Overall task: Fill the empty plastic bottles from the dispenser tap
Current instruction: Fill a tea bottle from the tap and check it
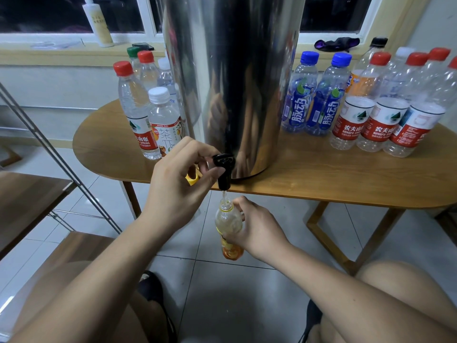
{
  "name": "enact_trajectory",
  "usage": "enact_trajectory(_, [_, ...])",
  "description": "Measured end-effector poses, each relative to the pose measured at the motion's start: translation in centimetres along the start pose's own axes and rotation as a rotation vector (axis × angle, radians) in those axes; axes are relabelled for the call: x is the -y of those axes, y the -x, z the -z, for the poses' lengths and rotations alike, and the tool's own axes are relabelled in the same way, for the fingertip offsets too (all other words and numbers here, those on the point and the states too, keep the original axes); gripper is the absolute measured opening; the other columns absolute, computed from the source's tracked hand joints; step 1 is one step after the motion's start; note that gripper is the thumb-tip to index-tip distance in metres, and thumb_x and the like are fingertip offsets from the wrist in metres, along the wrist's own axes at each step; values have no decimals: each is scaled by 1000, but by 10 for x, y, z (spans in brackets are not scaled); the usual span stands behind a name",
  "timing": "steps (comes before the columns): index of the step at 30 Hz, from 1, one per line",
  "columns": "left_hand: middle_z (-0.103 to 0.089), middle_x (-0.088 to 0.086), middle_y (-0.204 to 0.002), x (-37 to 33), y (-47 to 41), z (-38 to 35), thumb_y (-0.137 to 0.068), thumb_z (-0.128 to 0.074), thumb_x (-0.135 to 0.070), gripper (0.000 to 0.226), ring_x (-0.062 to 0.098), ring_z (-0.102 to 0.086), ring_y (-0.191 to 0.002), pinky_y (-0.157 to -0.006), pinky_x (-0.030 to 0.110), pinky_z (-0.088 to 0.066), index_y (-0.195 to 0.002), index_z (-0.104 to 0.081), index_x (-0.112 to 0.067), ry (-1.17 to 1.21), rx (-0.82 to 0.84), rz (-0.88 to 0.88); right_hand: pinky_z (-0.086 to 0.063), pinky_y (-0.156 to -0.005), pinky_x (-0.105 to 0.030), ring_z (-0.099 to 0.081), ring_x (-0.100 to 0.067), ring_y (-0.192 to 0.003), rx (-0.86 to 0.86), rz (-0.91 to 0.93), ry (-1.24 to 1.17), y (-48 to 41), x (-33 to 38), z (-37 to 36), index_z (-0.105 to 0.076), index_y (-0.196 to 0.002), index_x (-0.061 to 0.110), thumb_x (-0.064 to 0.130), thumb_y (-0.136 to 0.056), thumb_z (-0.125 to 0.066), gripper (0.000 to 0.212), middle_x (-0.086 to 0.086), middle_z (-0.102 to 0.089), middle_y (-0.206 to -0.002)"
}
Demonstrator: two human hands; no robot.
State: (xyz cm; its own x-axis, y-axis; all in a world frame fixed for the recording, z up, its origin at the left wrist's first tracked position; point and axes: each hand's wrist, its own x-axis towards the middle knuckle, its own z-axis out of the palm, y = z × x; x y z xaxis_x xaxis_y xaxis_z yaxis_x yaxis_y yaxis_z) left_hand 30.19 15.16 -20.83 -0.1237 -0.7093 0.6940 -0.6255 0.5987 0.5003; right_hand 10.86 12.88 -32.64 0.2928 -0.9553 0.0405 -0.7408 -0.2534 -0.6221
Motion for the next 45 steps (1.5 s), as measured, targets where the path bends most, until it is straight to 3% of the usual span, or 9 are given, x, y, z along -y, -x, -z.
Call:
enact_trajectory(12, [-59,-2,-89,1,0,0,-95,-84,-8,17,16,-58,-81,-68,32,-47,-105,-70,-11,15,8,-3,-58,-88,-42,-67,-18,-107,0,10,-1,0,-1,1,-49,-129,40,53,-75,-82,65,13,-66,-123])
enact_trajectory(20, [-59,-2,-88,0,0,0,-94,-84,-8,18,12,-58,-81,-70,22,-43,-104,-70,-12,-1,6,2,-59,-89,-42,-68,-19,-107,-2,20,-5,0,-2,0,-48,-130,40,53,-73,-84,68,13,-67,-124])
enact_trajectory(39, [-60,-3,-90,2,1,0,-94,-84,-7,20,11,-59,-82,-69,21,-43,-106,-70,-13,4,-2,-3,-59,-88,-43,-67,-19,-105,3,10,0,1,1,0,-48,-128,41,53,-72,-83,67,13,-67,-122])
enact_trajectory(45, [-67,-2,-102,9,2,-2,-95,-83,-9,35,20,-66,-85,-71,38,-52,-124,-69,-21,76,10,32,-59,-87,-43,-68,-20,-106,-14,18,-9,3,1,1,-51,-126,38,52,-73,-83,64,11,-67,-119])
